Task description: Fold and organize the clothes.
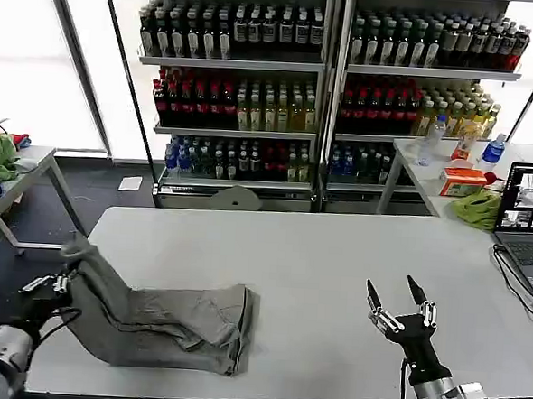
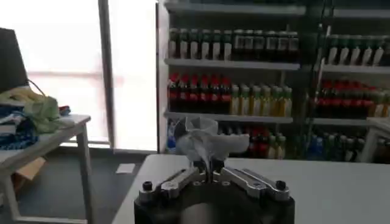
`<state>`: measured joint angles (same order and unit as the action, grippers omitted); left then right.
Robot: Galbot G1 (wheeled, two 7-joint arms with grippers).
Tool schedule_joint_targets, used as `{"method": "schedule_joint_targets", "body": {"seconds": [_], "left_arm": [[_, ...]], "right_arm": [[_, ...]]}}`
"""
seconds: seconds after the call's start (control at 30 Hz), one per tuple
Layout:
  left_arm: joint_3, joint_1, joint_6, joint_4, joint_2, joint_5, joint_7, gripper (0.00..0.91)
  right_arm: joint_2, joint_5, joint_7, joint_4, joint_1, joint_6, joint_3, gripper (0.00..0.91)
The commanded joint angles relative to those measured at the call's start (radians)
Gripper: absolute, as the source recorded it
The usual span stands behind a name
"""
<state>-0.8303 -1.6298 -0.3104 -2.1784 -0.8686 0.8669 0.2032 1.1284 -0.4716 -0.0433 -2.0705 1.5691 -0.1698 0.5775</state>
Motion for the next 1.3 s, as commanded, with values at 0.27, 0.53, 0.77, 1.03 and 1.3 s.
{"method": "schedule_joint_targets", "body": {"seconds": [0.27,0.53,0.77,1.03,1.3], "left_arm": [[0.549,0.294,-0.023,0.078,-0.037,0.015,0.125,0.0],[0.661,0.381,-0.024,0.188,-0.079,0.025,0.13,0.01],[0.713,0.386,-0.025,0.214,-0.093,0.01,0.12,0.0],[0.706,0.354,-0.03,0.165,-0.085,0.009,0.118,0.0],[0.682,0.31,-0.041,0.124,-0.078,0.011,0.119,0.0]], "right_arm": [[0.018,0.027,-0.002,0.034,0.009,0.0,0.002,0.907],[0.031,0.037,0.001,0.068,-0.016,0.002,-0.003,0.907],[0.028,0.034,0.002,0.083,-0.025,0.001,0.003,0.907],[0.024,0.029,0.001,0.094,-0.027,-0.002,0.004,0.907],[0.028,0.03,0.001,0.088,-0.039,0.001,-0.006,0.907]]}}
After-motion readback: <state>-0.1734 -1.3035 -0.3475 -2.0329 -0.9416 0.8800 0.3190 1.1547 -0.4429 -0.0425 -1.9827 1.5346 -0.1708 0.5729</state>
